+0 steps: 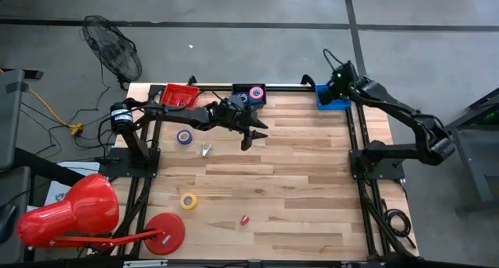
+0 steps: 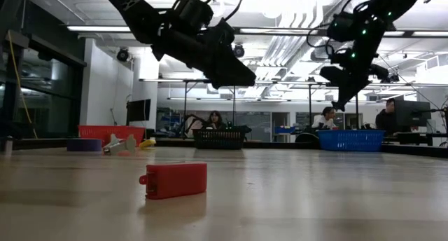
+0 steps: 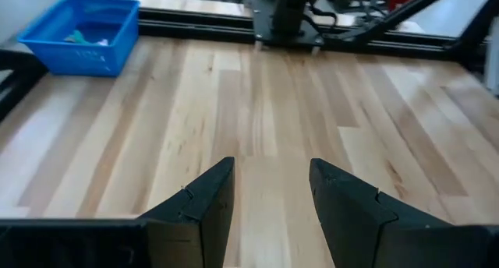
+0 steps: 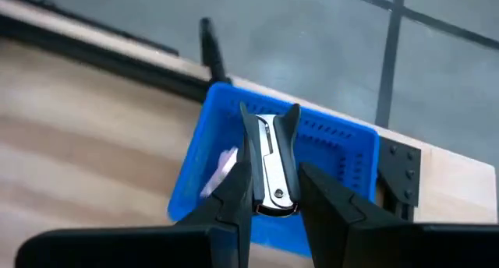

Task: Pick and place Stapler, Stapler remover, tape
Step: Put the black staple remover into the blue bin

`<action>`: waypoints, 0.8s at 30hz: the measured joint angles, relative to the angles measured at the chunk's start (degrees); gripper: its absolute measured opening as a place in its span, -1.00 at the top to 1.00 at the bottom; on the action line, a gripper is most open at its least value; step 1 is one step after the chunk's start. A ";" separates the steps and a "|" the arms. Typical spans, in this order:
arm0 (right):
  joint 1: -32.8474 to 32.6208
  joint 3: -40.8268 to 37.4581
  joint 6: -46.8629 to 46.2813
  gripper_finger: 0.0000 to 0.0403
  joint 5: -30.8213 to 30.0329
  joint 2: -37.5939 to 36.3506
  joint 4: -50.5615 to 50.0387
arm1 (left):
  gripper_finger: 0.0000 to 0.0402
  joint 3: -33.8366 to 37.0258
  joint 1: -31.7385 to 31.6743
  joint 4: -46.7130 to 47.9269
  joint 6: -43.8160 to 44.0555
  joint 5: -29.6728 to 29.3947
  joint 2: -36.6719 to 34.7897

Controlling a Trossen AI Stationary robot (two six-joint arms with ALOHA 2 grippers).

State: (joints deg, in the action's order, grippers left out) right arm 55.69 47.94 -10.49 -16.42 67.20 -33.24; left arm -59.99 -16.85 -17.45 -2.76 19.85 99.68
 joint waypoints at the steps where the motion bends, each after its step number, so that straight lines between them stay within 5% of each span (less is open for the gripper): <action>1: 0.13 0.00 -1.05 0.63 -0.05 0.95 0.90 | 0.18 0.00 -0.50 0.11 0.00 1.24 0.00; 10: -0.30 0.00 -15.01 0.63 -10.22 10.53 6.59 | 0.18 0.04 -4.32 5.17 -0.56 12.00 -1.27; 24: -1.34 0.00 -37.58 0.63 -15.22 18.24 6.34 | 0.18 0.02 -4.52 17.84 -8.22 10.41 -6.69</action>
State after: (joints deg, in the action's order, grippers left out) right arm 54.35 47.94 -48.07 -31.64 85.44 -26.91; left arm -59.96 -21.37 0.39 -10.97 30.26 92.99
